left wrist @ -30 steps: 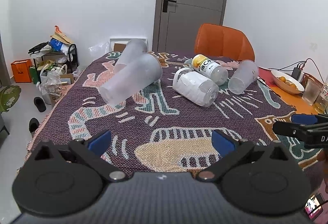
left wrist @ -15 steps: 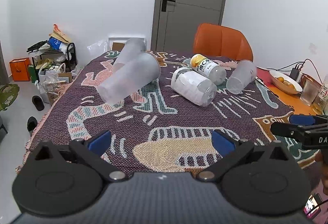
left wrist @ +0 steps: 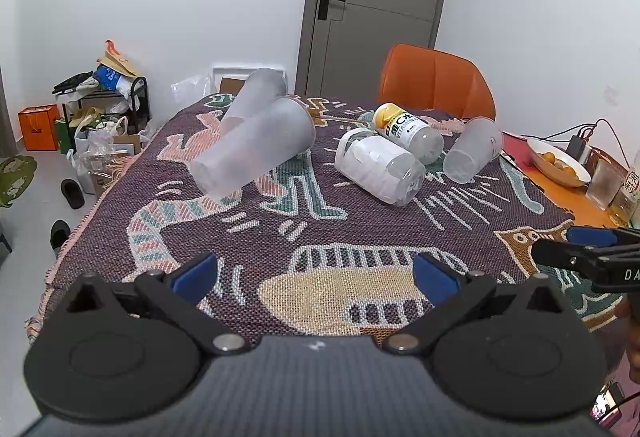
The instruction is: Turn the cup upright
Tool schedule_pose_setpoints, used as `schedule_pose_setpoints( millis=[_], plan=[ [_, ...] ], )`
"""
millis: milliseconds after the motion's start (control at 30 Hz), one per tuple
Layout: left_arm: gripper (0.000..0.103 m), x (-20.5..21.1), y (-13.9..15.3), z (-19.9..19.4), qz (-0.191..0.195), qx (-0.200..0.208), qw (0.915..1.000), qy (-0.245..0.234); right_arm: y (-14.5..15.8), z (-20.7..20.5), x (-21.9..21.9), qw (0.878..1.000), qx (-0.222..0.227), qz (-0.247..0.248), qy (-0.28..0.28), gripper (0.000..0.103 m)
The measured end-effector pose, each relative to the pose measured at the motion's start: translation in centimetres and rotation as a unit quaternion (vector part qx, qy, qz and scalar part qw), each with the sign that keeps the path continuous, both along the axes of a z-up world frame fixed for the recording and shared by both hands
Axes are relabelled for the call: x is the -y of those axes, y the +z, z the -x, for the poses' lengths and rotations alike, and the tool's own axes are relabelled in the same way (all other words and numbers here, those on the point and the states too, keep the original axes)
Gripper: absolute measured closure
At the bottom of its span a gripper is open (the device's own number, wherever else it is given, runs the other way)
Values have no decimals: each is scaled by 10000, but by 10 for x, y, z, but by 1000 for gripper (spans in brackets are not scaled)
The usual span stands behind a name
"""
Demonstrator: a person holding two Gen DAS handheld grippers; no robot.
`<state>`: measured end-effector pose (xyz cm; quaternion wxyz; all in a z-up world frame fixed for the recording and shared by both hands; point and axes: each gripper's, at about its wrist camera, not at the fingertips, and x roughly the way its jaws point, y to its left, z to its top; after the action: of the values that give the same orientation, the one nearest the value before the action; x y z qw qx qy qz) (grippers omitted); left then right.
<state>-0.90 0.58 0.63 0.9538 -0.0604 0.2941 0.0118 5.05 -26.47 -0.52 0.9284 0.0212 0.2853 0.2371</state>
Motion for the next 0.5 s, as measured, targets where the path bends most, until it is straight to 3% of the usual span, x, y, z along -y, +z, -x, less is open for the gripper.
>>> schedule_pose_setpoints(
  millis=[500],
  plan=[
    [0, 0, -7, -18, 30, -19, 10000, 34, -7, -15, -2, 9999, -57, 103, -20, 0]
  ],
)
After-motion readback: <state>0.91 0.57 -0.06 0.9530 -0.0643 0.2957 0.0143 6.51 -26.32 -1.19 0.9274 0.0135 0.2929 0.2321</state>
